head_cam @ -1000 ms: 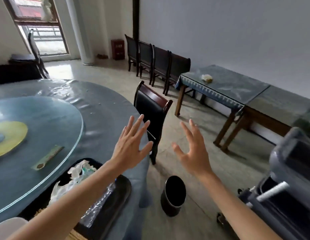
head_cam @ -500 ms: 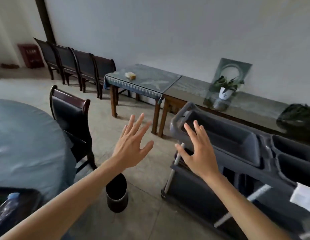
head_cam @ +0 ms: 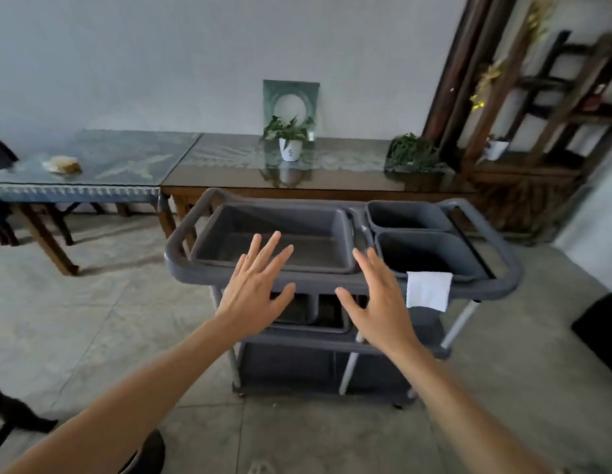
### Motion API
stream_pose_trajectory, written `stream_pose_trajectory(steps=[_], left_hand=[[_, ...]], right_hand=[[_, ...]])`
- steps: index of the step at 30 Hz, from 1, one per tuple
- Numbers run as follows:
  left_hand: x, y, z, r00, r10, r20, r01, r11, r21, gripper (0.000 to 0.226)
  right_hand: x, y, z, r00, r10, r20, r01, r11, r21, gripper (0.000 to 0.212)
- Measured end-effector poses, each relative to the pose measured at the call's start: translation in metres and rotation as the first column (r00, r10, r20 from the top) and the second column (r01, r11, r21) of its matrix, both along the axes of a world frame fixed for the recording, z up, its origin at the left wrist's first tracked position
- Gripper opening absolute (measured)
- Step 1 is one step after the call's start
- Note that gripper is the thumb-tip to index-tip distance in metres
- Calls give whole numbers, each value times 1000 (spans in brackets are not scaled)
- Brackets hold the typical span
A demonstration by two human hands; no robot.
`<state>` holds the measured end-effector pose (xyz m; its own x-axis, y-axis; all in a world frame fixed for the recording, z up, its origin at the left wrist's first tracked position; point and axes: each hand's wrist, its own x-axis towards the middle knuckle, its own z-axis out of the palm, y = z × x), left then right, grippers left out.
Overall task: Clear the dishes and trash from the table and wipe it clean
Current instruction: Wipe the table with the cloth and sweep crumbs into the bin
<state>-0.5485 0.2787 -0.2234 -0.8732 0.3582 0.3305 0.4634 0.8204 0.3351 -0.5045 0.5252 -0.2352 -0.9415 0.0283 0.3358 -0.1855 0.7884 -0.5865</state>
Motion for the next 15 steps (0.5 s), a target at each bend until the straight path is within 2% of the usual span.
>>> stream_pose_trajectory(steps=[8, 12, 15], left_hand=[[-99, 136, -50, 953, -269, 138, 283, 955, -90, 71], [-135, 195, -77, 902, -353, 248, 397, 905, -155, 75], [-156, 226, -98, 861, -422, 285, 475, 867, -150, 75]], right_hand=[[-39, 117, -56, 962, -237, 139, 249, 965, -79, 73], [-66, 165, -80, 884, -342, 318, 403, 903, -150, 72], [-85, 191, -92, 813, -410, 414, 504, 852, -146, 71]])
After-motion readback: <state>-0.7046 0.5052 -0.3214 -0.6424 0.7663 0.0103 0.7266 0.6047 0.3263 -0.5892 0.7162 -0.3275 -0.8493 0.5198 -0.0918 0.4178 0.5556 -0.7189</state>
